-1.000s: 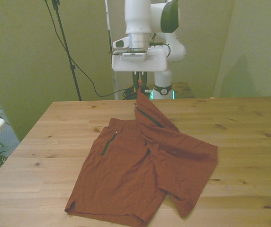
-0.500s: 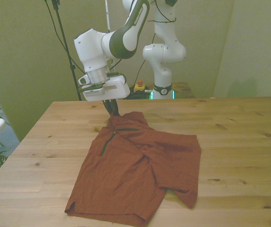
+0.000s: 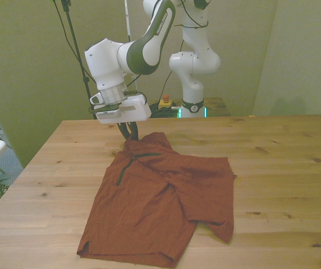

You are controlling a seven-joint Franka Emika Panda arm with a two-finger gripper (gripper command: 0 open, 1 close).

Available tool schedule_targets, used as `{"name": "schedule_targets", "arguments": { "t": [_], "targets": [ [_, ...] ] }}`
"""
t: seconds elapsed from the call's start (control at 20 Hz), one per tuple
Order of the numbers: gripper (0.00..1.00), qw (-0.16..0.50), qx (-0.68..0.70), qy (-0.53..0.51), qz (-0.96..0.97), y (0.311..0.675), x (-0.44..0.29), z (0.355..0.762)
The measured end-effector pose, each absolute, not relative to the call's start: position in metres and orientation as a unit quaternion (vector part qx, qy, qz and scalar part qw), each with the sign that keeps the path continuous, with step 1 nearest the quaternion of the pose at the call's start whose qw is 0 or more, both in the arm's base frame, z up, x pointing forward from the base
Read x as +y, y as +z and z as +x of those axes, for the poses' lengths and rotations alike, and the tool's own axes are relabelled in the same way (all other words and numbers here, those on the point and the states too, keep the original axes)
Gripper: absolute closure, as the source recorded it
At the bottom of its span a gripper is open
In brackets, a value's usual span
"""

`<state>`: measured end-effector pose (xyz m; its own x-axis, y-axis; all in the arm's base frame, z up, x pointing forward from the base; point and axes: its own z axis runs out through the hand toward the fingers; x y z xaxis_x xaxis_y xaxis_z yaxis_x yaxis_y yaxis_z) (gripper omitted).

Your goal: Fold the shorts

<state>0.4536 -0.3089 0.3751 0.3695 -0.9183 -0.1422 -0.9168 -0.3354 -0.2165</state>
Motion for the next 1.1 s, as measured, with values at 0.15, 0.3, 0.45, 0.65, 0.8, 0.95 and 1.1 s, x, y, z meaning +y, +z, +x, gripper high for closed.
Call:
{"name": "schedule_targets", "arguments": {
  "t": [0.15, 0.3, 0.45, 0.65, 0.8, 0.95, 1.1],
  "targets": [
    [0.0, 0.121, 0.544, -0.021, -0.83, 0.397, -0.298, 0.455],
    [0.0, 0.078, 0.524, -0.047, -0.847, 0.432, -0.273, 0.446],
    [0.0, 0.053, 0.498, -0.077, -0.862, 0.47, -0.23, 0.436],
    [0.0, -0.011, 0.414, -0.108, -0.904, 0.478, -0.148, 0.436],
    [0.0, -0.056, 0.348, -0.149, -0.924, 0.446, -0.093, 0.451],
    [0.0, -0.092, 0.277, -0.191, -0.937, 0.406, -0.053, 0.461],
    [0.0, -0.119, 0.204, -0.234, -0.943, 0.381, -0.004, 0.462]
  ]
}}
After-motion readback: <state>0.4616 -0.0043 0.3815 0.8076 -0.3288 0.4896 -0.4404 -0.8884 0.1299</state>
